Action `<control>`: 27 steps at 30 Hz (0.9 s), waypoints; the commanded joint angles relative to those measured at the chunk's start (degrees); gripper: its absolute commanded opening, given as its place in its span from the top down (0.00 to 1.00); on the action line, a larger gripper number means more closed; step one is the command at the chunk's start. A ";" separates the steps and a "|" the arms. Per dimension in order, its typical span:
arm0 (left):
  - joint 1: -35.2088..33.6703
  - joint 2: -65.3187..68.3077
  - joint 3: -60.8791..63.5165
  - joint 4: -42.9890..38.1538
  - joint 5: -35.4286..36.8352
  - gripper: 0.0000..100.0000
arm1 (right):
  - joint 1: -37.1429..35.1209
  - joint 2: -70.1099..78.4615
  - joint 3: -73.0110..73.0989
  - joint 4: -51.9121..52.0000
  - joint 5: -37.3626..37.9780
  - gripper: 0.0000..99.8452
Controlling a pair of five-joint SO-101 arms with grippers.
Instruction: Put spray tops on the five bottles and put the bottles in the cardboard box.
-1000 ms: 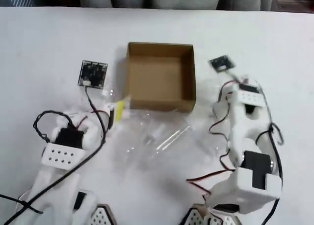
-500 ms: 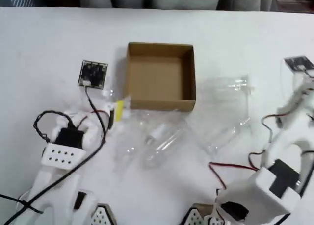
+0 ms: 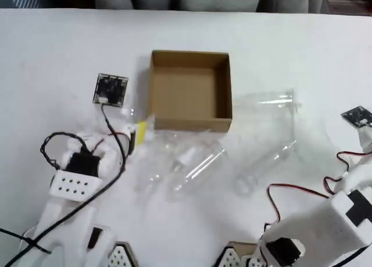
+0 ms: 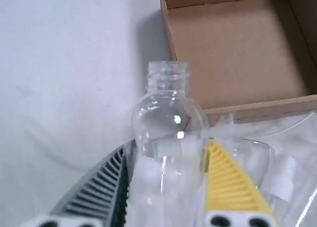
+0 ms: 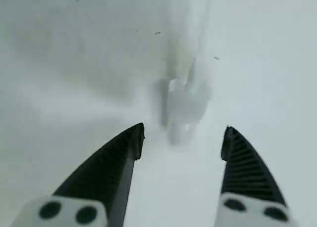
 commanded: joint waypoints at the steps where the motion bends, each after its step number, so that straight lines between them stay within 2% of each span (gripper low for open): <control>1: 0.57 -2.07 -0.18 -1.76 0.00 0.95 | 1.45 -3.82 -0.53 1.19 -1.49 0.86; 4: 0.57 -2.07 -0.09 -1.76 0.00 0.95 | 2.86 -8.13 -0.35 4.00 -8.18 0.99; 8: 0.57 -2.07 -0.18 -1.76 0.00 0.95 | 6.46 -12.44 -0.09 6.81 -15.12 0.99; 13: 0.57 -2.07 -0.26 -1.76 0.00 0.95 | 8.48 -12.88 4.13 7.25 -15.82 0.98; 16: 0.57 -2.07 -0.26 -1.76 0.00 0.95 | 8.31 -12.97 8.97 1.36 -16.70 0.98; 21: 0.57 -2.07 -0.26 -1.76 0.00 0.95 | 7.43 -12.88 15.21 -11.03 -25.76 0.98; 27: 0.57 -2.07 -0.26 -1.76 0.00 0.95 | 6.73 -12.44 17.32 -17.98 -32.44 0.98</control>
